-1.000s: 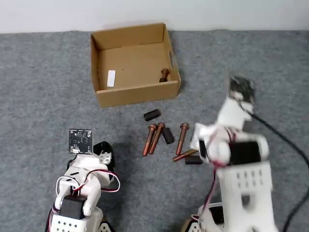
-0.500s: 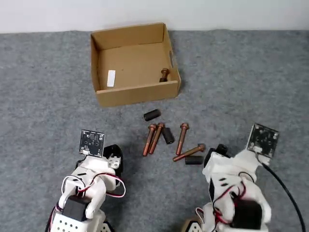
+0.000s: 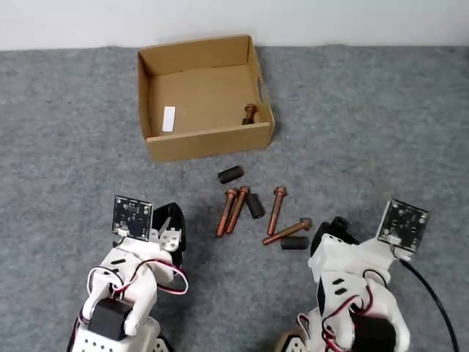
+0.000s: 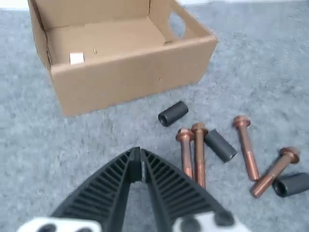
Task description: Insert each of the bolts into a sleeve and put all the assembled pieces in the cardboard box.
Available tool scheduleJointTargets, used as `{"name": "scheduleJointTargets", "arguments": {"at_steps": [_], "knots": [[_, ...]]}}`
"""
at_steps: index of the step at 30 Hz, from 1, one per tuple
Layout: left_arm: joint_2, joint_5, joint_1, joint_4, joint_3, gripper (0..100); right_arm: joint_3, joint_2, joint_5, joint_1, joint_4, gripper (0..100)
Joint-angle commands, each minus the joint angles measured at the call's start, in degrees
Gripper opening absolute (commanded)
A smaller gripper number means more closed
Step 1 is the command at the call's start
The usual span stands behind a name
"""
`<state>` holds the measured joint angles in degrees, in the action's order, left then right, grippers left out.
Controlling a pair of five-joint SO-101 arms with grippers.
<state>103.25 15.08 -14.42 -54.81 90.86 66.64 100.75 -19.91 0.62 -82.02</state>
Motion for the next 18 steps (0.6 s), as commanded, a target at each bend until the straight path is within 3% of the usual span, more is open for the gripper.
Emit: {"name": "scheduleJointTargets", "arguments": {"at_steps": [1, 8, 18], "knots": [[-0.1, -0.6, -0.6, -2.4, -4.5, 0, -0.4, 0.6, 0.5, 0.5, 0.5, 0.8], [-11.6, -0.9, -0.4, -5.8, -14.5, 0, 0.2, 0.7, 0.6, 0.4, 0.6, 0.8], [-56.3, -1.0, -0.5, -3.8, -43.8, 0, 0.3, 0.9, 0.5, 0.3, 0.6, 0.8]]}}
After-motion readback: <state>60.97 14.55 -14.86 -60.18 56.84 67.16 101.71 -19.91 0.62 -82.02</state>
